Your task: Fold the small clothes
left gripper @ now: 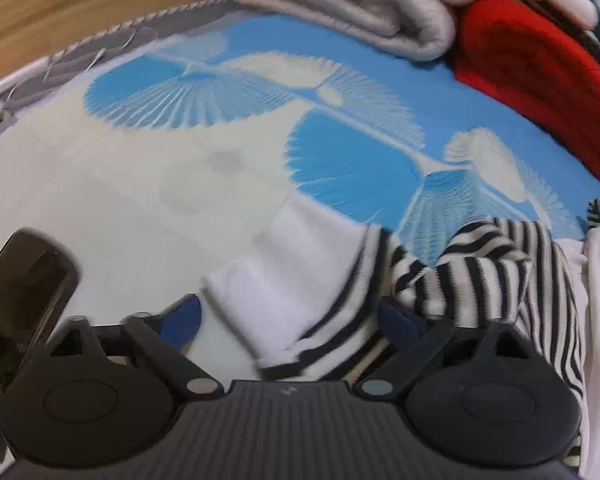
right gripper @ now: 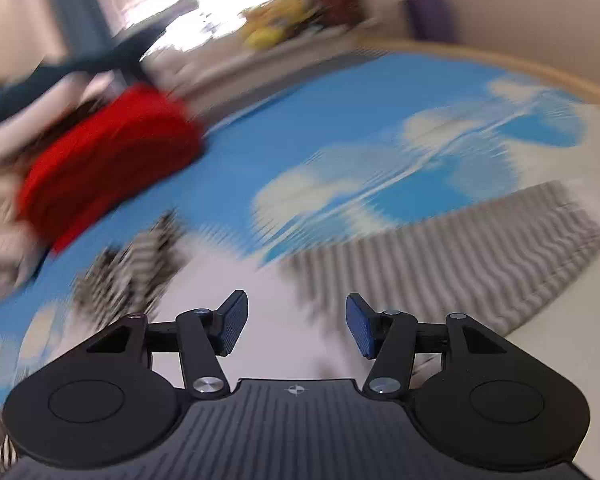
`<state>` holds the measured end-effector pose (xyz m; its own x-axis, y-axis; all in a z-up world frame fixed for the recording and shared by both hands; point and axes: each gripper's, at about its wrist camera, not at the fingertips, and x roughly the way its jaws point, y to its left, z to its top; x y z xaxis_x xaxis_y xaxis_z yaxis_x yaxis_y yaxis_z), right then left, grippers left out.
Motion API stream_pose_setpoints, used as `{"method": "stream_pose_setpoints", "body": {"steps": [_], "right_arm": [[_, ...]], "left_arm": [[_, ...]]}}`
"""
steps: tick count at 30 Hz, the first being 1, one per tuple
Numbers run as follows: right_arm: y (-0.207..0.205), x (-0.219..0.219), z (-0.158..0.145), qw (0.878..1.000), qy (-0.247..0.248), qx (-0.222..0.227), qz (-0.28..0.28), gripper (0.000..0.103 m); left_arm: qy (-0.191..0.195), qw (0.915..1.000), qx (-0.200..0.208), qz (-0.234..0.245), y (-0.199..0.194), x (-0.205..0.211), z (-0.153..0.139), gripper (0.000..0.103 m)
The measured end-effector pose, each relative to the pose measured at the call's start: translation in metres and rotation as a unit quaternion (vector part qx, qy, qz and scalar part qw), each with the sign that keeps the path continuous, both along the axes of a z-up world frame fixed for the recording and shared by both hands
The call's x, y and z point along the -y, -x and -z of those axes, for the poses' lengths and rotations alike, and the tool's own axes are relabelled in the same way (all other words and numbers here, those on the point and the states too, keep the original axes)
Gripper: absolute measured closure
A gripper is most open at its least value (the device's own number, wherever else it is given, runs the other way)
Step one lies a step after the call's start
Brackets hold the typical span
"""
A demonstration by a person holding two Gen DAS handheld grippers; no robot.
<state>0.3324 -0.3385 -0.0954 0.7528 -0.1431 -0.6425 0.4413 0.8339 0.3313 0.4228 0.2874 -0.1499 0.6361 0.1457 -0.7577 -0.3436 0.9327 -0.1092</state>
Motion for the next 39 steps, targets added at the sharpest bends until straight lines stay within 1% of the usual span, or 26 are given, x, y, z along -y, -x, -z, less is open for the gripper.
{"method": "stream_pose_setpoints", "body": {"steps": [1, 3, 4, 5, 6, 8, 10, 11, 12, 14, 15, 16, 18, 19, 20, 22, 24, 26, 28, 30, 33, 34, 35, 36, 38, 39], "right_arm": [[-0.003, -0.008, 0.006, 1.0, -0.002, -0.004, -0.001, 0.047], [-0.011, -0.01, 0.025, 1.0, 0.015, -0.018, 0.014, 0.047], [-0.01, -0.012, 0.031, 0.999, 0.035, -0.028, 0.027, 0.047], [-0.011, -0.008, 0.038, 0.997, 0.05, -0.041, 0.032, 0.047], [-0.011, -0.006, 0.043, 0.996, 0.059, -0.051, 0.033, 0.047], [-0.003, 0.006, 0.046, 0.996, 0.056, -0.055, 0.051, 0.047], [0.0, 0.016, 0.046, 0.995, 0.04, -0.055, 0.066, 0.047], [0.0, 0.017, 0.049, 0.995, 0.035, -0.055, 0.069, 0.047], [0.001, 0.019, 0.05, 0.996, 0.032, -0.055, 0.068, 0.047], [-0.001, 0.017, 0.051, 0.996, 0.03, -0.057, 0.057, 0.047], [-0.002, 0.015, 0.052, 0.996, 0.03, -0.058, 0.053, 0.047], [-0.003, 0.013, 0.052, 0.997, 0.029, -0.059, 0.048, 0.047], [-0.006, 0.011, 0.054, 0.997, 0.027, -0.059, 0.034, 0.047], [-0.007, 0.01, 0.054, 0.998, 0.027, -0.058, 0.028, 0.047], [-0.006, 0.008, 0.052, 0.998, 0.029, -0.057, 0.022, 0.047], [-0.006, 0.006, 0.049, 0.998, 0.033, -0.054, 0.012, 0.047], [-0.006, 0.004, 0.047, 0.998, 0.037, -0.053, 0.008, 0.047], [-0.005, 0.004, 0.046, 0.998, 0.037, -0.052, 0.007, 0.047], [-0.005, 0.004, 0.046, 0.998, 0.032, -0.052, 0.009, 0.047], [-0.004, 0.004, 0.047, 0.998, 0.029, -0.052, 0.008, 0.047], [-0.001, 0.004, 0.045, 0.998, 0.036, -0.047, 0.02, 0.047], [0.0, 0.005, 0.044, 0.998, 0.04, -0.044, 0.023, 0.047], [0.001, 0.005, 0.043, 0.998, 0.042, -0.042, 0.026, 0.047], [0.001, 0.006, 0.043, 0.998, 0.042, -0.043, 0.03, 0.047], [0.0, 0.01, 0.044, 0.998, 0.035, -0.044, 0.036, 0.047], [-0.001, 0.011, 0.045, 0.998, 0.031, -0.045, 0.039, 0.047]], "left_arm": [[-0.006, 0.9999, 0.008, 0.012, -0.001, 0.003, -0.003, 0.084], [0.005, 0.9997, 0.022, 0.005, 0.0, -0.001, -0.014, 0.086], [-0.009, 0.9991, 0.04, 0.004, 0.002, -0.005, -0.025, 0.086], [-0.038, 0.9975, 0.058, -0.014, 0.003, -0.013, -0.036, 0.086], [-0.054, 0.9955, 0.068, -0.036, 0.003, -0.022, -0.045, 0.086], [-0.067, 0.9896, 0.079, -0.1, 0.0, -0.062, -0.058, 0.086], [-0.053, 0.9873, 0.074, -0.13, -0.008, -0.095, -0.058, 0.085], [-0.038, 0.9874, 0.068, -0.138, -0.012, -0.107, -0.054, 0.085], [-0.028, 0.988, 0.059, -0.14, -0.016, -0.113, -0.048, 0.082], [-0.024, 0.9873, 0.018, -0.156, -0.025, -0.116, -0.034, 0.066], [-0.026, 0.9859, 0.012, -0.165, -0.025, -0.115, -0.031, 0.048], [-0.029, 0.9847, 0.015, -0.171, -0.021, -0.113, -0.03, 0.025], [-0.033, 0.9807, 0.036, -0.189, -0.008, -0.11, -0.035, 0.002], [-0.032, 0.9776, 0.049, -0.202, 0.001, -0.109, -0.039, 0.001], [-0.022, 0.9772, 0.061, -0.202, 0.01, -0.108, -0.044, 0.001], [0.014, 0.981, 0.058, -0.185, 0.021, -0.111, -0.053, 0.001], [0.053, 0.9821, 0.056, -0.172, 0.034, -0.104, -0.058, 0.001], [0.086, 0.9852, 0.043, -0.142, 0.042, -0.09, -0.058, 0.001], [0.104, 0.9864, 0.027, -0.125, 0.045, -0.074, -0.05, 0.001], [0.11, 0.9848, 0.01, -0.134, 0.041, -0.066, -0.037, 0.001], [0.095, 0.9768, -0.02, -0.191, 0.029, -0.073, -0.014, 0.001], [0.103, 0.9728, -0.022, -0.206, 0.028, -0.079, -0.008, 0.001], [0.112, 0.97, -0.011, -0.215, 0.025, -0.084, -0.005, 0.001], [0.107, 0.9706, 0.005, -0.215, 0.023, -0.085, -0.008, 0.006], [0.098, 0.9767, 0.028, -0.189, 0.014, -0.084, -0.016, 0.076], [0.08, 0.9787, 0.024, -0.188, 0.009, -0.083, -0.021, 0.098]]}}
